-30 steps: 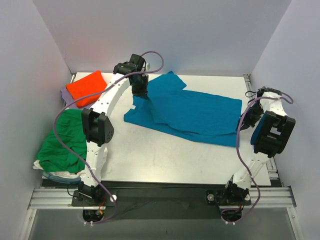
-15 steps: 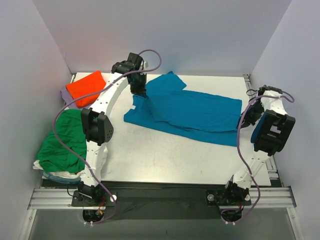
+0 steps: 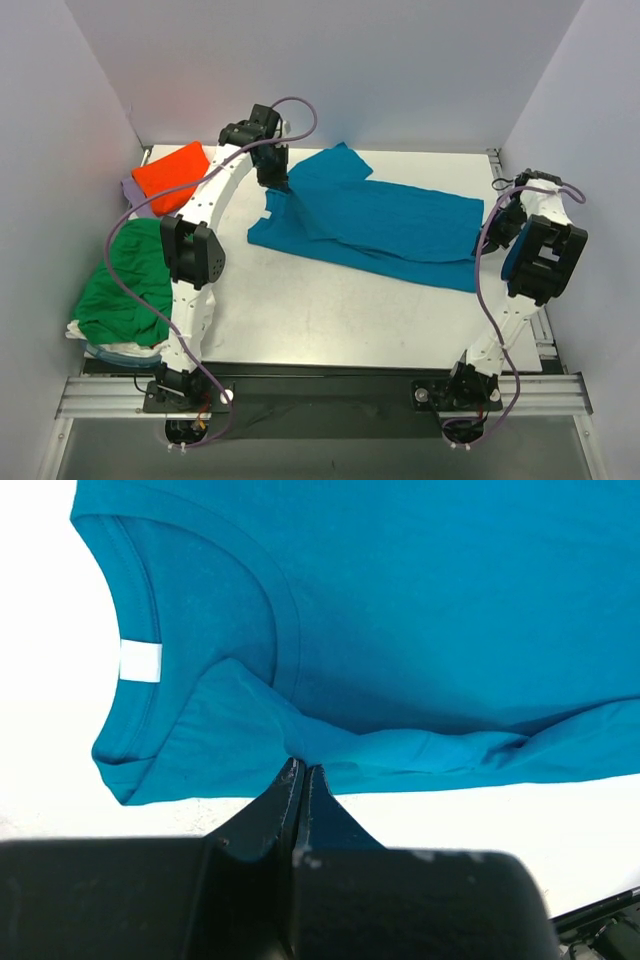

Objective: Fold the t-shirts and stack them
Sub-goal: Fold the flattened tshirt in 1/3 of the way

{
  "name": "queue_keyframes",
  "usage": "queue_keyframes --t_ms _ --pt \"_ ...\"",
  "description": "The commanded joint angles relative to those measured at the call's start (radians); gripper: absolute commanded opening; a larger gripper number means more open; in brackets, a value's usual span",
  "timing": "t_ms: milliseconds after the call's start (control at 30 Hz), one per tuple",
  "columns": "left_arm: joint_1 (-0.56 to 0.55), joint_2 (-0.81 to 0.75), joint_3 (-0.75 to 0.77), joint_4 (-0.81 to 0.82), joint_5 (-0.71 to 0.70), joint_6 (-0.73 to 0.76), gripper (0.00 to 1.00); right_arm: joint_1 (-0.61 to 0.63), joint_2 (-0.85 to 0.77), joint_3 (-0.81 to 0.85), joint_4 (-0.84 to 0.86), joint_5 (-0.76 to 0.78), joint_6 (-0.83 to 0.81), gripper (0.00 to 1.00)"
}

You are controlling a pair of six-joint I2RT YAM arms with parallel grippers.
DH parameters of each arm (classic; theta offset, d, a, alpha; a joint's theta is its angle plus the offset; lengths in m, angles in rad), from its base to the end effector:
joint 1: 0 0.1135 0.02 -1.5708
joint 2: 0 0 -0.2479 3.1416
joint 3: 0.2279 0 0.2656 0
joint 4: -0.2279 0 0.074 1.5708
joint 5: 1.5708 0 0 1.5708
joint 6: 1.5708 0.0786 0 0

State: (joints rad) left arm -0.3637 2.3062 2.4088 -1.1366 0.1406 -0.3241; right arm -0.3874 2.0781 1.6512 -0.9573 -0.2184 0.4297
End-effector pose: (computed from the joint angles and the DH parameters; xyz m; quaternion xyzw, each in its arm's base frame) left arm 0.4776 -0.1936 0.2531 0.0377 0.9613 -0.1530 0.2262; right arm 0.4034 -0.1462 0.1296 0.3839 0.9123 0.1104 0.0903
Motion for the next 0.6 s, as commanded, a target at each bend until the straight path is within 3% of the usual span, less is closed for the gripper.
queue_keyframes --t_ms 0,567 --pt "0.019 0.013 0.058 0.051 0.016 -0.01 0.0 -0.01 0.014 0.05 -0.066 -0.004 0.009 0.0" --pt "0.028 0.058 0.059 0.077 0.033 -0.032 0.0 -0.015 0.053 0.087 -0.066 -0.001 0.026 0.0"
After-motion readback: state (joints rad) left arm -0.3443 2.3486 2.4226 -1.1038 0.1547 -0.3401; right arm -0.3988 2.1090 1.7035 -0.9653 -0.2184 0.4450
